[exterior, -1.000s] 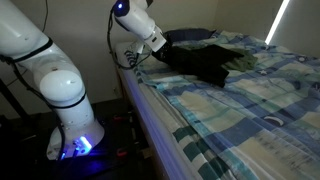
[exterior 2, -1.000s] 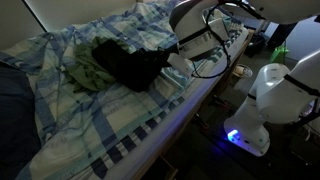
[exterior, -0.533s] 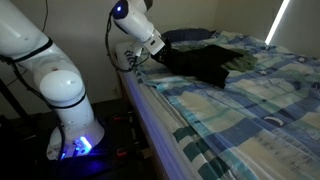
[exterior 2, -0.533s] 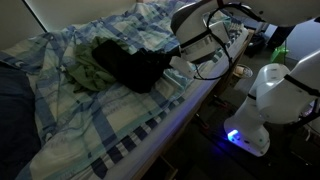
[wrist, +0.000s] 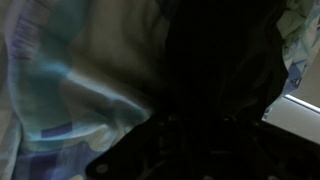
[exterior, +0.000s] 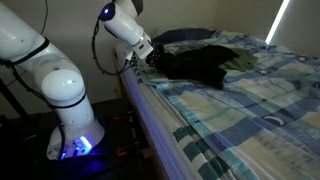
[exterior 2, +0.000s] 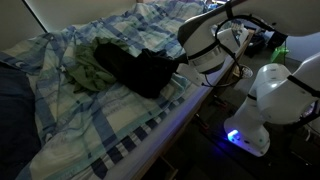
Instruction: Fold the pair of trousers
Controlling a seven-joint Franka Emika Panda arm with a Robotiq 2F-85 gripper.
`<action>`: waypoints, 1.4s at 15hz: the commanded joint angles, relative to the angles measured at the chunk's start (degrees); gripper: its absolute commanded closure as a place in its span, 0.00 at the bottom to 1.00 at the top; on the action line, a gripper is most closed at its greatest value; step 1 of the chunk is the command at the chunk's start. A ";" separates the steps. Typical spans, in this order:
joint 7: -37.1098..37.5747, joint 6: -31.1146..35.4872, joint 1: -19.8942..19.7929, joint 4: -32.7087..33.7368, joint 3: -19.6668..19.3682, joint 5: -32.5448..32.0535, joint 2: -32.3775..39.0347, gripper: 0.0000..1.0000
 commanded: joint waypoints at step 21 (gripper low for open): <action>-32.89 9.49 -1.39 0.40 -1.48 34.32 -10.28 0.14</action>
